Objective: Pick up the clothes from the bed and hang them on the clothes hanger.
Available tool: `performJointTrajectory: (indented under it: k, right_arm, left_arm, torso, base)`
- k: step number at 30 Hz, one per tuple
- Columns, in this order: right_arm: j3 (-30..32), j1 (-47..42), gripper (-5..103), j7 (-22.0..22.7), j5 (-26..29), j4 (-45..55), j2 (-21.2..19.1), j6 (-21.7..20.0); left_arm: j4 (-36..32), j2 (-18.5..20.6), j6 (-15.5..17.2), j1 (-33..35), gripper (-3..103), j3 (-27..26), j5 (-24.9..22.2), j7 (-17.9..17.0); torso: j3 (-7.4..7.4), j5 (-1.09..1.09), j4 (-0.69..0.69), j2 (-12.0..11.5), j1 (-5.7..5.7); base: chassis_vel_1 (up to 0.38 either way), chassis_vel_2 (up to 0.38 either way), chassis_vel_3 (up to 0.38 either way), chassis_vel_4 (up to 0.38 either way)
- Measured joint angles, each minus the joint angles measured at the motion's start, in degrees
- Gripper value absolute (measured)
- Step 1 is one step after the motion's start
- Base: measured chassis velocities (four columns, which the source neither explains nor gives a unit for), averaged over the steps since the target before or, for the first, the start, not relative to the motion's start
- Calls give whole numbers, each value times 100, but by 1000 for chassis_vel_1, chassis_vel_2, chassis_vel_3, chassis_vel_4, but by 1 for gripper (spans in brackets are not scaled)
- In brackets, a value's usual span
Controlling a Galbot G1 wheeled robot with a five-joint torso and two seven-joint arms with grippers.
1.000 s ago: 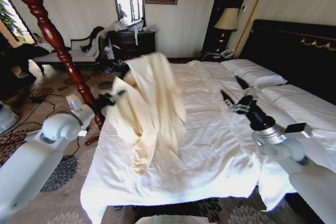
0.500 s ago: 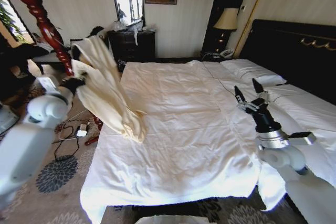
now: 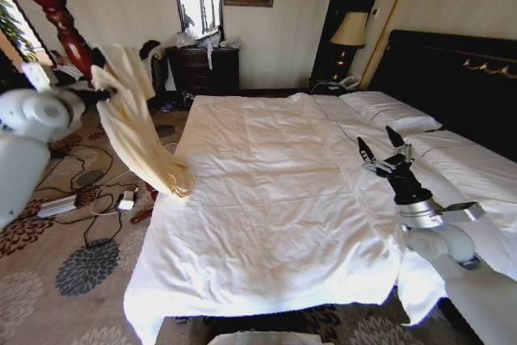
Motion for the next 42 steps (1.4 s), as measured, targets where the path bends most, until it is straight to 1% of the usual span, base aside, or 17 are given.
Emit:
performJointTrajectory:
  k: [2, 3, 5, 7, 11, 13, 17, 21, 22, 24, 26, 29, 31, 37, 42]
  right_arm:
    - [2, 41, 100, -4, -15, -74, 76, 21]
    - [2, 41, 100, -4, -15, -74, 76, 21]
    - [13, 61, 100, -20, -41, -127, 148, 46]
    - [36, 68, 100, -55, -86, -203, 266, 77]
    - [58, 56, 100, -124, -114, -274, 372, 91]
    - [62, 51, 100, -152, -128, -314, 409, 93]
    - [60, 63, 100, -159, -131, -341, 412, 93]
    - [34, 83, 100, -161, -130, -363, 378, 91]
    - [34, 83, 100, -161, -130, -363, 378, 91]
    - [25, 88, 100, -161, -130, -368, 375, 90]
    - [11, 82, 100, -161, -140, -362, 381, 86]
    - [5, 72, 100, -161, -151, -350, 392, 85]
    - [7, 38, 100, -161, -187, -327, 433, 83]
    - [76, -54, 100, -162, -250, -286, 523, 84]
    - [124, -115, 100, -168, -282, -262, 563, 87]
  left_arm:
    - [262, -155, 113, -491, 18, 220, -25, -2]
    - [262, -155, 113, -491, 18, 220, -25, -2]
    - [475, -259, 193, -770, 18, 349, -26, -23]
    - [706, -364, 288, -1036, 18, 440, -17, -138]
    - [874, -436, 318, -1191, 18, 447, -42, -261]
    - [1053, -487, 317, -1274, 18, 448, -34, -271]
    - [1206, -529, 319, -1334, 18, 461, -16, -250]
    - [1559, -647, 318, -1447, 18, 477, 113, -51]
    - [1559, -647, 318, -1447, 18, 477, 113, -51]
    - [1701, -693, 318, -1498, 18, 502, 192, 55]
    - [1982, -813, 316, -1637, 18, 587, 336, 265]
    - [2151, -893, 310, -1719, 18, 631, 391, 351]
    - [2463, -1064, 303, -1863, 18, 696, 485, 477]
    - [2842, -1226, 297, -2001, 18, 766, 672, 595]
    - [3016, -1228, 295, -2027, 18, 693, 839, 631]
  torso:
    - [0, 1, 0, 0, 0]
    - [0, 1, 0, 0, 0]
    - [0, -1, 2, 0, 0]
    - [1, -4, 3, 0, 0]
    - [0, -2, 3, 0, -1]
    - [0, -3, 3, 0, -1]
    - [0, -4, 4, 0, 0]
    - [0, -3, 2, 0, -1]
    - [0, -3, 2, 0, -1]
    - [0, -4, 3, 0, -1]
    - [0, -4, 5, 0, 0]
    - [0, -3, 2, 0, -1]
    - [0, -2, 1, 0, 0]
    - [0, -2, 2, 0, -1]
    - [0, -4, 2, 0, 0]
  base:
    - [0, 0, 0, 0]
    - [0, 0, 0, 0]
    - [0, 0, 0, 0]
    - [0, 0, 0, 0]
    - [0, 0, 0, 0]
    - [0, 0, 0, 0]
    - [0, 0, 0, 0]
    - [0, 0, 0, 0]
    - [0, 0, 0, 0]
    - [0, 0, 0, 0]
    - [0, 0, 0, 0]
    - [0, 0, 0, 0]
    - [0, 0, 0, 0]
    - [0, 0, 0, 0]
    - [0, 0, 0, 0]
